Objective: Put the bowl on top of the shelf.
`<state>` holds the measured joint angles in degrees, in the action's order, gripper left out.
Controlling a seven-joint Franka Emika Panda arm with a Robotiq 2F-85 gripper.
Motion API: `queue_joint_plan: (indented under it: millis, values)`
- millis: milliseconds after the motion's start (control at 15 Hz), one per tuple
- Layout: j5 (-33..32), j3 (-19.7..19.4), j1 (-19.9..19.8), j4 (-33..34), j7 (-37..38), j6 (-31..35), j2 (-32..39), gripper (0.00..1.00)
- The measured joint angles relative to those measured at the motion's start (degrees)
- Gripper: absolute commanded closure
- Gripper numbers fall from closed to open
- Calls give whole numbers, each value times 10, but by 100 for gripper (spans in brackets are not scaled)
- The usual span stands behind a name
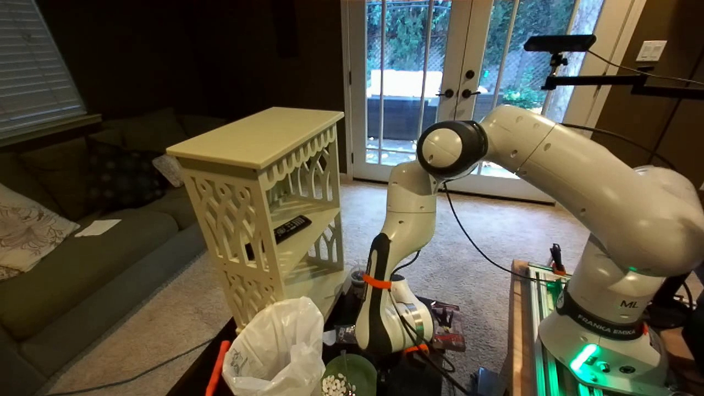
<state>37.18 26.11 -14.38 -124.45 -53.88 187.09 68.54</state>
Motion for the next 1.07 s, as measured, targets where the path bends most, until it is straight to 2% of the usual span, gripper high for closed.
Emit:
queue_joint_plan:
  millis: [133,267,533,600,733,867,1000,1067]
  values:
    - [-8,42,-54,1,-12,90,43,0]
    - [-32,66,-99,1,-13,143,90,0]
    - [-59,63,-132,4,-13,157,154,2]
    - [-63,61,-134,5,-13,157,164,7]
    - [-120,47,-130,3,31,156,169,24]
    - [-140,49,-133,3,32,156,168,45]
    - [-161,51,-134,4,33,156,167,60]
    - [-194,47,-132,4,57,155,166,66]
